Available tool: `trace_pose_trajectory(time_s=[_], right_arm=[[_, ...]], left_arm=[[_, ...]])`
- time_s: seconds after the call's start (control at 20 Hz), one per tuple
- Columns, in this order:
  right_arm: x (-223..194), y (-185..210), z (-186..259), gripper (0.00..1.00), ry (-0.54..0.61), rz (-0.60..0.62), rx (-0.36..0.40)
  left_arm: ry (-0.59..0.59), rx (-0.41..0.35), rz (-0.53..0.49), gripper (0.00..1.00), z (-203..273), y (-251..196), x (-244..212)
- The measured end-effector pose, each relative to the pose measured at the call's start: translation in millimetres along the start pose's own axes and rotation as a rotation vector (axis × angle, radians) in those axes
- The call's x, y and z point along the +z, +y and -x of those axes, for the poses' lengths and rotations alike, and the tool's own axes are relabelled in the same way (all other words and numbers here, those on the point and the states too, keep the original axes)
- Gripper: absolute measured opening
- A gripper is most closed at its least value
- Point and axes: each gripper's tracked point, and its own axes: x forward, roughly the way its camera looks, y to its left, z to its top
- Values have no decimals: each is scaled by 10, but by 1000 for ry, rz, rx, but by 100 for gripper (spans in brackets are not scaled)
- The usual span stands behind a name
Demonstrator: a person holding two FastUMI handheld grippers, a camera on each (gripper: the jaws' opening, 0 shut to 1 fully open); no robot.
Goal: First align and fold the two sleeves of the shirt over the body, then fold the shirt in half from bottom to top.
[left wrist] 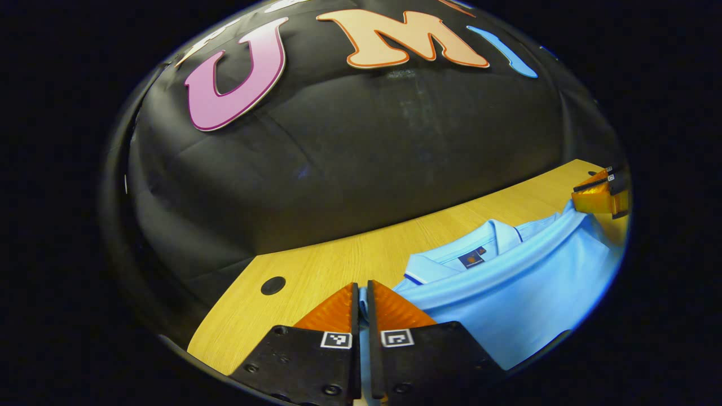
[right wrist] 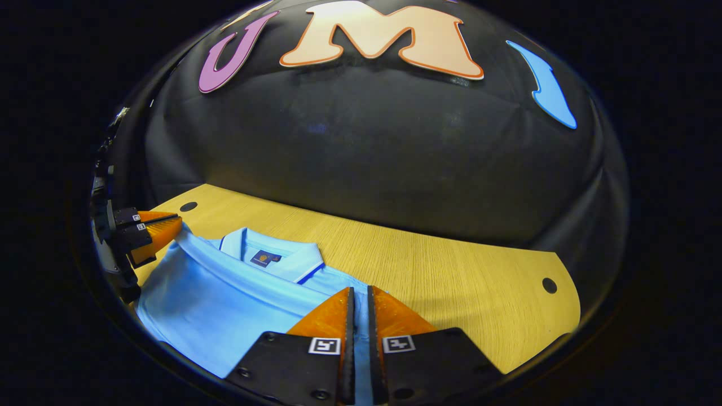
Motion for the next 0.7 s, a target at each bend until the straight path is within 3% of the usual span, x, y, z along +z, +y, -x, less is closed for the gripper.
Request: trace_pose_trajectory(time_s=[0.05, 0.1, 0.15, 0.2, 0.3, 0.6, 0.7], right_arm=[[-61, 38, 17, 16, 32, -21, 22], [-118, 63, 48, 27, 56, -31, 38], [-150, 82, 47, 35, 70, -31, 51], [-150, 59, 84, 56, 68, -21, 47], [-93, 30, 209, 99, 40, 9, 44], [27, 121, 957, 100, -62, 115, 82], [-32, 211, 1247, 100, -88, 144, 108]], left_arm=[[6, -3, 7, 22, 32, 0, -6], [13, -5, 14, 43, 70, 9, -6], [21, -8, 25, 70, 119, 25, -6], [25, -5, 38, 96, 138, 60, -23], [36, -15, 77, 96, 324, 99, -23], [32, -17, 125, 96, 959, 306, -66], [15, -49, 140, 96, 1296, 260, -67]])
